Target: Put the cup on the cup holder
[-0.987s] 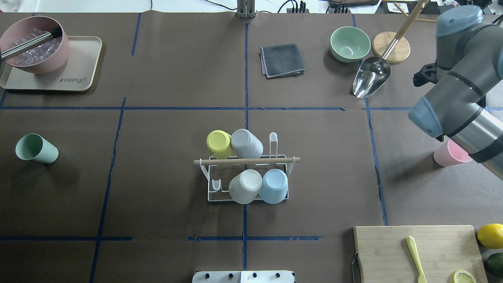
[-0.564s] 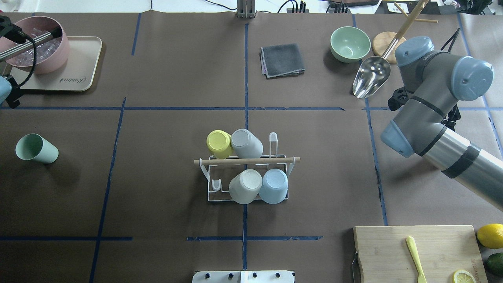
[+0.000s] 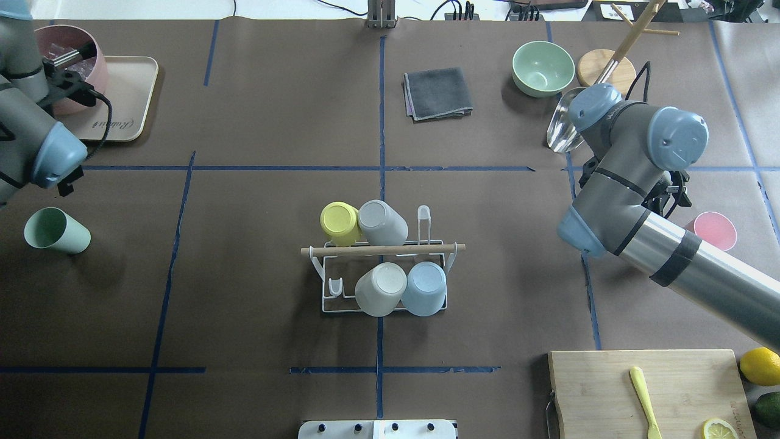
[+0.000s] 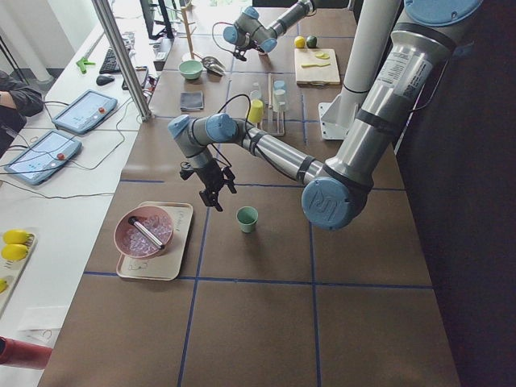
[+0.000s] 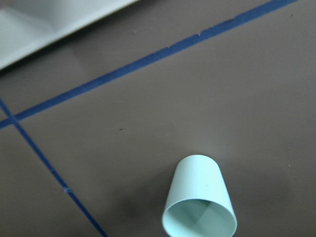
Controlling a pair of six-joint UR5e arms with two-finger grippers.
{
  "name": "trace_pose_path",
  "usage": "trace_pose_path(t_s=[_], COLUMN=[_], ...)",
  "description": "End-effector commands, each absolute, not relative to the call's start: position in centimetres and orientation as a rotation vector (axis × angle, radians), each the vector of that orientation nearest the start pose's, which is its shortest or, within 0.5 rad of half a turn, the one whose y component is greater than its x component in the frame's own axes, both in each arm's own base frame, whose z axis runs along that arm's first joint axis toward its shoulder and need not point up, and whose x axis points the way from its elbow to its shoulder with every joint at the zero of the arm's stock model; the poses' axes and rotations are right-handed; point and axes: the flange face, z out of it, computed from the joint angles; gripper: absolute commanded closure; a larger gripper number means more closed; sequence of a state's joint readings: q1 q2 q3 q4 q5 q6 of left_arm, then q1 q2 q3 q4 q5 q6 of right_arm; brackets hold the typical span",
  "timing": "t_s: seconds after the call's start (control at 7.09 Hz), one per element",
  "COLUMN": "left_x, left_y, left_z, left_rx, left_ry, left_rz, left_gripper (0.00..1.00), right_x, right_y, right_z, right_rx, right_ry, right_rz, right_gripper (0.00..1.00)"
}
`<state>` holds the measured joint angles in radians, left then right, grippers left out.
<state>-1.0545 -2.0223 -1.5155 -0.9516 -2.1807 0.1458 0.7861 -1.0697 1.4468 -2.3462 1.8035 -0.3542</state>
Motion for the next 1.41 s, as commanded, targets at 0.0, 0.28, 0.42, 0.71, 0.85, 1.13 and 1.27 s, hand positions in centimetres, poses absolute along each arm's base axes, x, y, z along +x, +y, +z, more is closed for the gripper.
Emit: trace_pose_path(t_s=[0.0,0.28,0.42,0.71,0.85,1.13,1.27], left_x=[29.9,30.7,30.9,30.8,30.4,30.3,30.3], left_y=[-57.2,-57.0,-57.2,-57.4,-57.7,-57.7,-57.7], left_z=[51.0,51.6,51.4,51.6,52.2,53.5,54.0], left_rx=[-0.417,-0.432,-0.427,-0.418,-0.41,-0.439,-0.451], left_ry=[0.575,0.572,0.564,0.518,0.454,0.44,0.437], left_rz=[0.614,0.628,0.632,0.647,0.659,0.651,0.647], left_gripper=[0.0,0.0,0.0,0.0,0.0,0.0,0.0], right_x=[-37.4,-36.8,-36.9,-37.4,-37.8,-38.1,-38.1], right_y=[-51.4,-51.3,-51.2,-50.8,-50.5,-50.2,-50.1], right_z=[54.1,54.7,55.0,56.1,56.2,56.8,56.8], right_rx=[-0.511,-0.538,-0.551,-0.577,-0.579,-0.595,-0.592], right_ry=[-0.103,-0.066,-0.052,-0.03,-0.025,-0.013,0.003], right_rz=[-1.196,-1.212,-1.217,-1.226,-1.234,-1.24,-1.248], right_gripper=[0.0,0.0,0.0,0.0,0.0,0.0,0.0])
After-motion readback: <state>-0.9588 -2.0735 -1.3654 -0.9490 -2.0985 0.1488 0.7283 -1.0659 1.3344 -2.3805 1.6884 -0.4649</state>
